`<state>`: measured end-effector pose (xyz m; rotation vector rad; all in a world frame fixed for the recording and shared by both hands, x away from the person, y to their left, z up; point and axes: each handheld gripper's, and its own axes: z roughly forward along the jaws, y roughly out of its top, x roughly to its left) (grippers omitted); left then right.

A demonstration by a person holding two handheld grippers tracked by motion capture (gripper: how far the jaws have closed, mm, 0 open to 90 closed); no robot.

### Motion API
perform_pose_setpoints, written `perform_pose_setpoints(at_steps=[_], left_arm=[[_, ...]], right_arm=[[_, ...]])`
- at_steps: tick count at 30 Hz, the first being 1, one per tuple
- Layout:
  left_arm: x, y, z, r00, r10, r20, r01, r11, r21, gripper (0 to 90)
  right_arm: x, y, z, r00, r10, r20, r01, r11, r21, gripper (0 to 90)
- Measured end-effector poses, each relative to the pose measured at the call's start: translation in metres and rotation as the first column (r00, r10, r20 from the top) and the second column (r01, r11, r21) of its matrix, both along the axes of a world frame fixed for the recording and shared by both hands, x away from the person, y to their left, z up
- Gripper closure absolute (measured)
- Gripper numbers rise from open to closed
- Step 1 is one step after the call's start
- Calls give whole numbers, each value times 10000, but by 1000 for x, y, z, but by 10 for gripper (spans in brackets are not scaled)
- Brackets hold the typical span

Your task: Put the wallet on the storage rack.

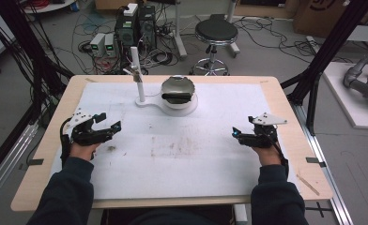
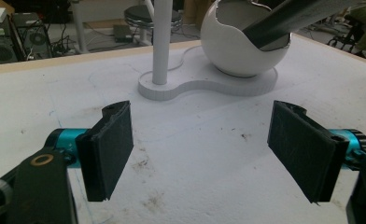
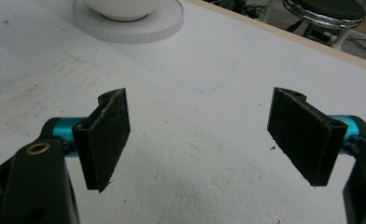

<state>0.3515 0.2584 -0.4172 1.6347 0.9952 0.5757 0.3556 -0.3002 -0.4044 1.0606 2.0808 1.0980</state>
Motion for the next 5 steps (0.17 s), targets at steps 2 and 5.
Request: perform_pose_setpoints(at_steps=[2, 5], left_arm=[[0, 0, 0, 10000, 7, -7, -7, 10000, 58, 223], [0, 0, 0, 10000, 10, -43, -10, 10000, 85, 223]], right_arm=[[0, 0, -1, 10000, 28, -52, -28, 10000, 70, 214], [1, 0, -1, 10000, 62, -46, -62, 10000, 48, 214]])
